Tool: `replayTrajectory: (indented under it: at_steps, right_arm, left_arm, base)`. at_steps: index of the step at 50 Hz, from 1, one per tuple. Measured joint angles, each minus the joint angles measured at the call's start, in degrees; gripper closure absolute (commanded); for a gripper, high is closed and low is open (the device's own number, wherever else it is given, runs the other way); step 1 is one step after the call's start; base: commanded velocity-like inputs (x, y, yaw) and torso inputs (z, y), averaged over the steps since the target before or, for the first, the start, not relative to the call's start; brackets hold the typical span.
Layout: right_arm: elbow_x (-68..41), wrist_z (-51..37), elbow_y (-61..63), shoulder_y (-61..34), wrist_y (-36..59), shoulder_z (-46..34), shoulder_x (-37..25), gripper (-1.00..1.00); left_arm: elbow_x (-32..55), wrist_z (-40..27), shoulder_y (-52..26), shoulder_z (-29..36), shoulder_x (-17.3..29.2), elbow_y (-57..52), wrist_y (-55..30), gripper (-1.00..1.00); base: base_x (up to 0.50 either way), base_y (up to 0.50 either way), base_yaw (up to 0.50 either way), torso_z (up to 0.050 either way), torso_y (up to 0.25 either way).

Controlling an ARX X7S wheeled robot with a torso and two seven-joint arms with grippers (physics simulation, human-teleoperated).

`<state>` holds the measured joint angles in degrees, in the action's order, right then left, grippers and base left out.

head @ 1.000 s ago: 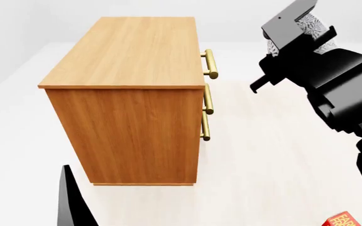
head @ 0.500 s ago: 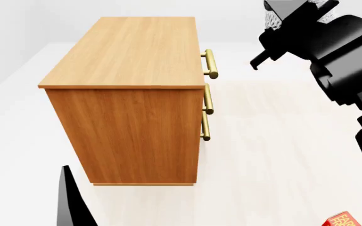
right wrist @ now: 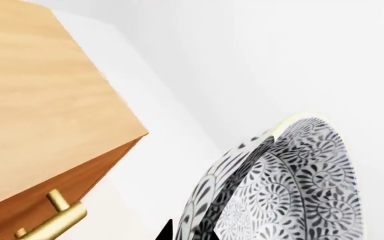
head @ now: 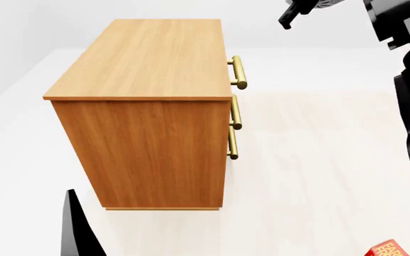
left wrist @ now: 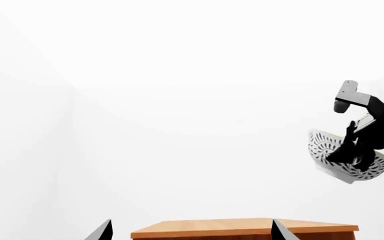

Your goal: Close the top drawer of the cabinet and put the bowl on top of it.

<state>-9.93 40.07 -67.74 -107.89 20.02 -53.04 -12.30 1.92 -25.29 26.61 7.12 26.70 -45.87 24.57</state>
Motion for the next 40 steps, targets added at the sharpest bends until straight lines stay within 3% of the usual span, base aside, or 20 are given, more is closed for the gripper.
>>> replayTrajectory:
  at_steps: [40]
  right_arm:
    - [7.13,10.99,-4.29,-1.18,-7.16,7.27,9.49,1.0]
  left_arm:
    - [0.74,-0.23,-1.13,0.56,0.62,0.32,-0.82,-1.0]
  base:
    - [0.0,0.0,0.0,0.0,0.0]
